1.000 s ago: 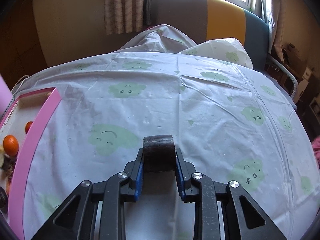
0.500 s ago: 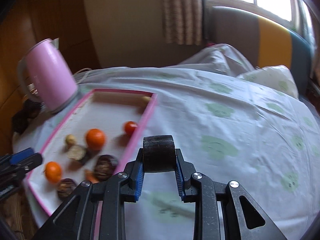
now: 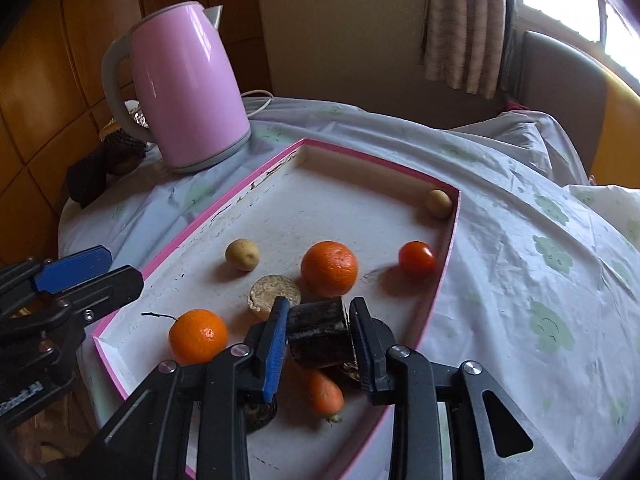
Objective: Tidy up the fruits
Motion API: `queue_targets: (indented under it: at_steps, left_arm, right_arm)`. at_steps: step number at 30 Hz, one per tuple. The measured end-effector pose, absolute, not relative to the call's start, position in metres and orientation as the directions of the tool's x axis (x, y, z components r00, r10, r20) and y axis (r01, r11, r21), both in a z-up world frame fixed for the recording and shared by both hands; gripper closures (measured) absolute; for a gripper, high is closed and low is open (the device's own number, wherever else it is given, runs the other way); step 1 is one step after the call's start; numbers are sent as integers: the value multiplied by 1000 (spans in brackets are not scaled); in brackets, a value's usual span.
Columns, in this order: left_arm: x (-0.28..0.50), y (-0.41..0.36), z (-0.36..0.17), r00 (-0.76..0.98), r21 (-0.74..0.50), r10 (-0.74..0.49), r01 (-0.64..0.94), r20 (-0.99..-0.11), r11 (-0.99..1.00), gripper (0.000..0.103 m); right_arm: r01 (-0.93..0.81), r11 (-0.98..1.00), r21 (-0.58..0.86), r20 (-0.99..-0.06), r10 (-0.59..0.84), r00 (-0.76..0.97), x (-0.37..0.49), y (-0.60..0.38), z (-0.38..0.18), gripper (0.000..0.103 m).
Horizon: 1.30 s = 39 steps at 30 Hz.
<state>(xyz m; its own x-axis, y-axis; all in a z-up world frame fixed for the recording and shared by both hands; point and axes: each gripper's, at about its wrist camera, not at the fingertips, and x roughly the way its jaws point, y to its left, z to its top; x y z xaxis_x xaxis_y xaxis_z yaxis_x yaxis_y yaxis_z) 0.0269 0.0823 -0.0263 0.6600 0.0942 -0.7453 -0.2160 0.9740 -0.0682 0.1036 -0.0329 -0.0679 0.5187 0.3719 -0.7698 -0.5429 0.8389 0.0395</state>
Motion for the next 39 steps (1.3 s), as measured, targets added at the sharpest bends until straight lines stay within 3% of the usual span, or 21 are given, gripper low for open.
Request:
queue_targets:
  at_steps: [4, 6, 8, 13, 23, 24, 26, 31, 35, 39]
  left_arm:
    - [26, 85, -26, 660, -63, 110, -232, -743, 971, 58]
    - [26, 86, -25, 662, -64, 115, -240, -740, 969, 57]
    - [25, 86, -24, 665, -65, 117, -243, -737, 968, 56]
    - [20, 85, -18, 680, -61, 126, -244, -722, 968, 56]
    - [3, 69, -2, 729, -40, 126, -206, -673, 978, 56]
    - [1, 67, -1, 734, -40, 123, -200, -668, 979, 55]
    - [-3, 62, 2, 744, -40, 116, -189, -658, 981, 42]
    - [-11, 52, 7, 761, -25, 110, -164, -640, 986, 39]
    - [-12, 47, 11, 760, 1, 149, -192, -632, 981, 29]
    - [-15, 46, 11, 761, 9, 178, -220, -624, 975, 29]
  right_arm:
    - [-546, 836, 56, -772, 383, 507, 103, -30, -68, 68]
    - [-541, 837, 84, -758, 406, 510, 100, -33, -63, 55]
    - [-531, 841, 104, -745, 419, 518, 97, -37, -59, 50]
    - [-500, 859, 110, -721, 415, 555, 89, -44, -49, 49]
    - [-355, 932, 72, -671, 309, 674, 56, -75, -34, 31]
    - [-344, 937, 68, -668, 299, 682, 53, -77, -33, 29]
    - [-332, 941, 58, -665, 285, 691, 48, -80, -32, 29]
    - [-324, 945, 42, -652, 272, 708, 36, -88, -30, 25]
    - [-319, 947, 48, -652, 271, 708, 31, -91, -31, 24]
    - [-316, 947, 51, -642, 273, 716, 27, -94, -29, 24]
